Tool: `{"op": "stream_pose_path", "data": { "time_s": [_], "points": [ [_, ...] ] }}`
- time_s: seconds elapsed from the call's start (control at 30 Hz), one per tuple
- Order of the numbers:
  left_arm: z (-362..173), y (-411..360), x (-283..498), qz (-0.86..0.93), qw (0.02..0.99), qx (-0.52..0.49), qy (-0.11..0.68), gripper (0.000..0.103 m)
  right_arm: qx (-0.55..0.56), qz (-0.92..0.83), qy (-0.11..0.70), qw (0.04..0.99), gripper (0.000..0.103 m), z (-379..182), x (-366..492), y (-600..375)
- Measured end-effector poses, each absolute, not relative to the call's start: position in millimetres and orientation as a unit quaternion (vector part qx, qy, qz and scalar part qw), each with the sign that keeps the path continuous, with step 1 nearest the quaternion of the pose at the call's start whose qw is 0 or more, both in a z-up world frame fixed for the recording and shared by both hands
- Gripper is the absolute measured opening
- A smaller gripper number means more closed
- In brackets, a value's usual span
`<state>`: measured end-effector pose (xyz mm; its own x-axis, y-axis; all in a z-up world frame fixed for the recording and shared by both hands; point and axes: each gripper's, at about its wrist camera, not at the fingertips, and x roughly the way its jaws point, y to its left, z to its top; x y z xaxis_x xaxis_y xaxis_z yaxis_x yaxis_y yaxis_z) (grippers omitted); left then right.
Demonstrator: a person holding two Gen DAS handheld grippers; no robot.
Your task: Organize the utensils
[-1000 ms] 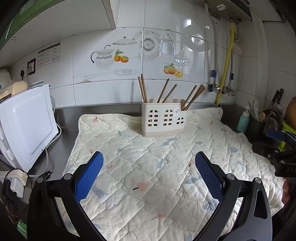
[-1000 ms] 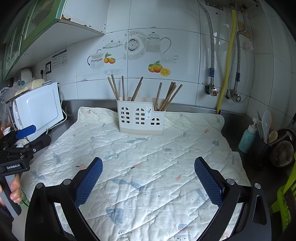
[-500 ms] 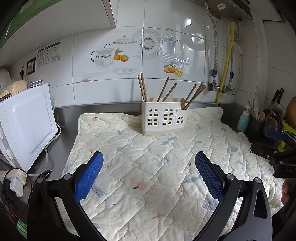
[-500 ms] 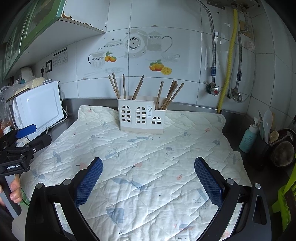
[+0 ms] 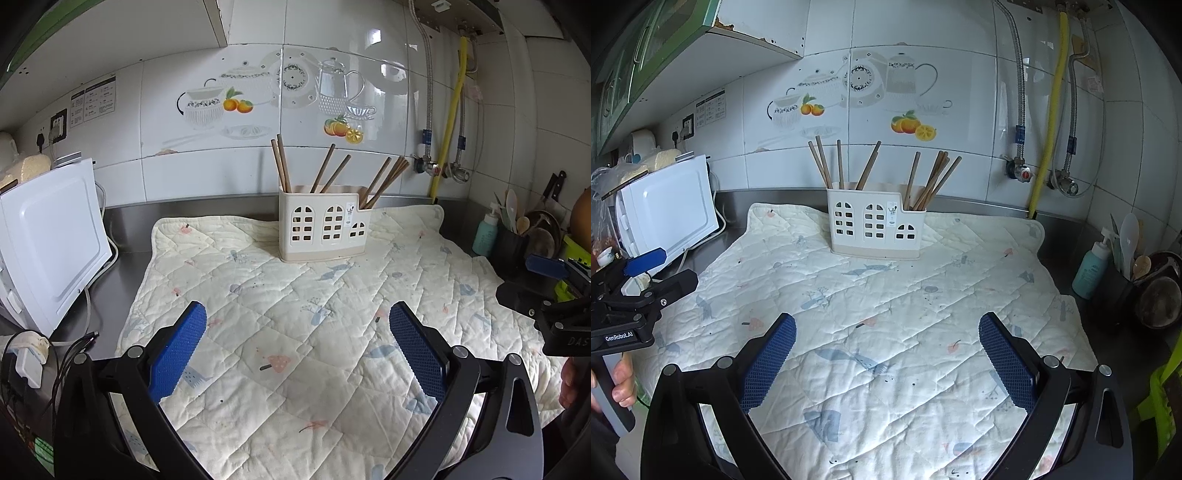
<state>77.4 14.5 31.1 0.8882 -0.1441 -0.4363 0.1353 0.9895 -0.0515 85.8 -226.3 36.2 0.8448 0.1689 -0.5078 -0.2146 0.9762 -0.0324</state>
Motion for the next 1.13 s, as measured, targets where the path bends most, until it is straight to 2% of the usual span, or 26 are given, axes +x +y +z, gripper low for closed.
{"op": "stream_pose_path", "data": {
  "time_s": [1.13],
  "points": [
    [28.7,12.6,79.4,-0.081,0.969,-0.023,0.234,0.098,-0.035,0.109,0.265,0.957,0.096,30.4,84.8,-224.0]
  ]
}}
